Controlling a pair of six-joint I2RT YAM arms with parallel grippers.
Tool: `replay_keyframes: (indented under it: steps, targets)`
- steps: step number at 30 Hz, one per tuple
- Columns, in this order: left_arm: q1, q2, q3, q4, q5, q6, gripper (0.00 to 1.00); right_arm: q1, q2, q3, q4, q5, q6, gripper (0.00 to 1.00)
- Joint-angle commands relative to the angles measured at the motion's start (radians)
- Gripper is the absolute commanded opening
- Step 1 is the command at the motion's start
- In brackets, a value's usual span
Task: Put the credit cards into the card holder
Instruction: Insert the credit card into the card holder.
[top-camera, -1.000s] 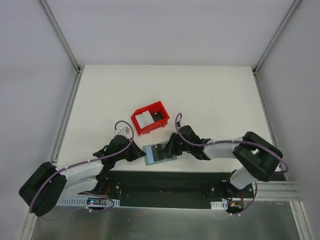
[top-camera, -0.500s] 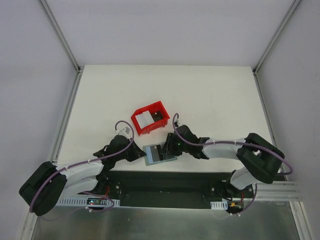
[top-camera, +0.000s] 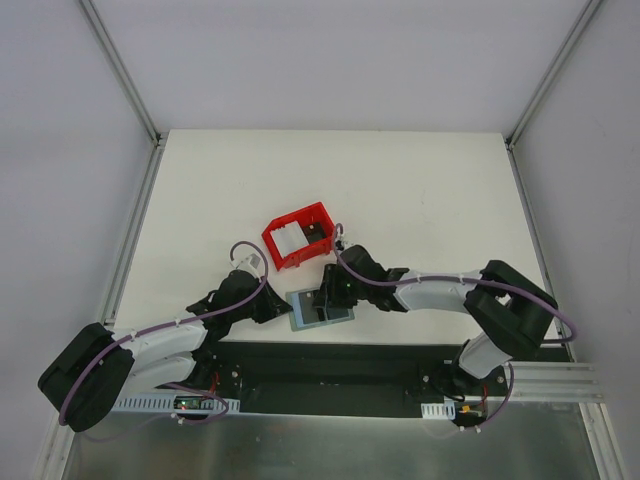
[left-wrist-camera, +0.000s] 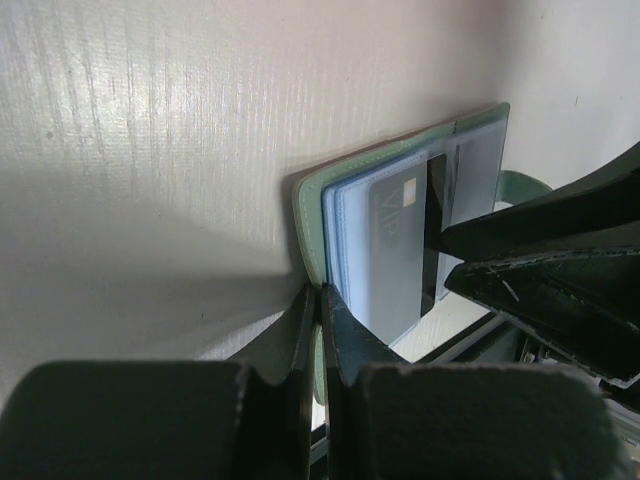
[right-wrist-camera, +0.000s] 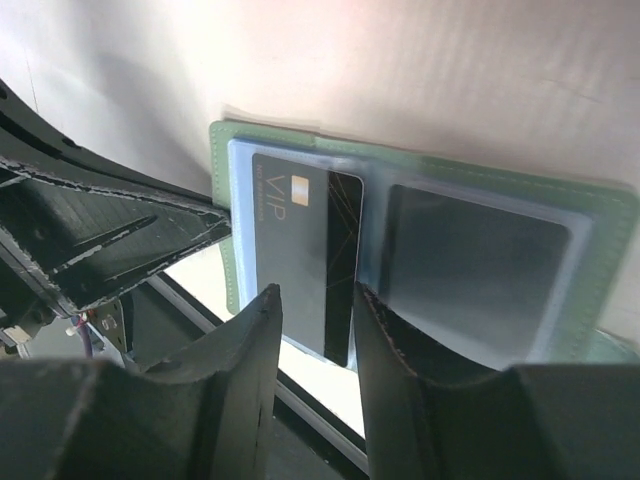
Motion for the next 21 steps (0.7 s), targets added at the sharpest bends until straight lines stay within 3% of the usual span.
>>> replay_keyframes:
  steps: [1, 14, 21]
  targets:
    - [0.001, 0.007, -0.004, -0.009, 0.004, 0.008, 0.0, 0.045, 0.038, 0.106, -0.074, -0.012, -0.059, 0.36]
    - [0.001, 0.006, -0.007, 0.002, 0.006, 0.003, 0.0, 0.085, 0.083, 0.199, -0.148, 0.0, -0.098, 0.33]
    - [0.001, -0.048, -0.022, 0.0, 0.006, -0.001, 0.0, 0.085, 0.059, 0.209, -0.209, 0.06, -0.135, 0.37]
